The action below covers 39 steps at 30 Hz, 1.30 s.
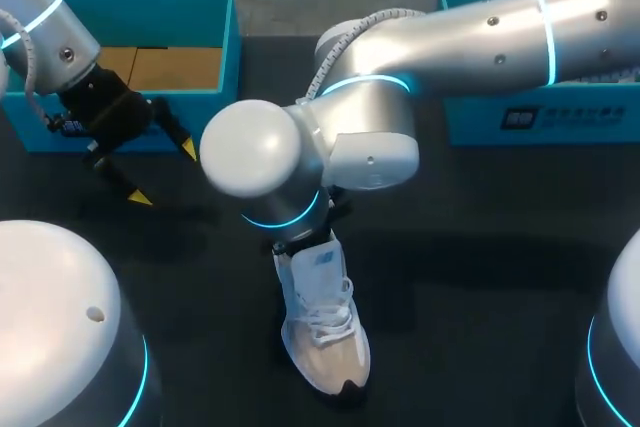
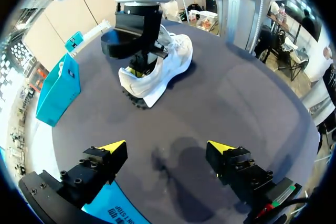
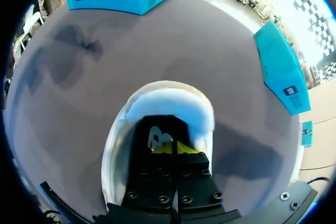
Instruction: Take the shoe out of the shoebox, open the shoe tongue, remove and reinsert the insole, then place the shoe into the shoebox
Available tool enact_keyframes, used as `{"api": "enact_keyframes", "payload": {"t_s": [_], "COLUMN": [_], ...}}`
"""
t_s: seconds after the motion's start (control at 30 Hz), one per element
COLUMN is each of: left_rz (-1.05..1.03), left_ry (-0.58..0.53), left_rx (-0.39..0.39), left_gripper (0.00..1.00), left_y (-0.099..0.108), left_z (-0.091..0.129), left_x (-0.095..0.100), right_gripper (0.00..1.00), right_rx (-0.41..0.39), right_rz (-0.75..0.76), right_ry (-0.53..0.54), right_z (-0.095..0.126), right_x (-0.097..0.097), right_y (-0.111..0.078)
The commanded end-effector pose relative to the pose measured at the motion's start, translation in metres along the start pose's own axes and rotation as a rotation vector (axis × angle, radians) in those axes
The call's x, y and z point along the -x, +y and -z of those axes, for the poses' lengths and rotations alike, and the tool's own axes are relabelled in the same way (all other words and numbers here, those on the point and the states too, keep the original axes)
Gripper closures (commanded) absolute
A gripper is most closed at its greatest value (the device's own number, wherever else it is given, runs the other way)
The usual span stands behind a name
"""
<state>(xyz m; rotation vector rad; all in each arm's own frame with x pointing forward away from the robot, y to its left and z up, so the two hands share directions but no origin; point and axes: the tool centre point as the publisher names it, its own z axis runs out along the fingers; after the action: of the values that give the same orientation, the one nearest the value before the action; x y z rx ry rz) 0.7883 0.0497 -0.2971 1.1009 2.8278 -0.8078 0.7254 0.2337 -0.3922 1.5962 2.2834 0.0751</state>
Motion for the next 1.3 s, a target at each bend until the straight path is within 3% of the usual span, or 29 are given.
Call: {"api": "enact_keyframes", "payload": {"t_s": [0.03, 0.2, 0.5, 0.67, 1.3], "left_rz": [0.000, 0.000, 0.000, 0.000, 0.000], "left_ry": [0.002, 0.002, 0.002, 0.002, 0.002], "left_rx": [0.003, 0.003, 0.003, 0.003, 0.003], "left_gripper": [0.00, 0.00, 0.00, 0.00, 0.00], "left_y": [0.000, 0.000, 0.000, 0.000, 0.000], "left_z": [0.000, 0.000, 0.000, 0.000, 0.000], "left_x": [0.000, 0.000, 0.000, 0.000, 0.000], "right_gripper": [1.00, 1.00, 1.00, 1.00, 1.00], "right_rx": [-0.016, -0.003, 0.079, 0.078, -0.044], "right_rz": [-0.001, -0.005, -0.019, -0.014, -0.012], "right_ry": [0.021, 0.044, -0.027, -0.052, -0.013], "right_z": [-0.016, -0.014, 0.026, 0.032, -0.016], "right_x": [-0.003, -0.008, 0.004, 0.008, -0.001], "right_y": [0.000, -0.001, 0.000, 0.001, -0.013]}}
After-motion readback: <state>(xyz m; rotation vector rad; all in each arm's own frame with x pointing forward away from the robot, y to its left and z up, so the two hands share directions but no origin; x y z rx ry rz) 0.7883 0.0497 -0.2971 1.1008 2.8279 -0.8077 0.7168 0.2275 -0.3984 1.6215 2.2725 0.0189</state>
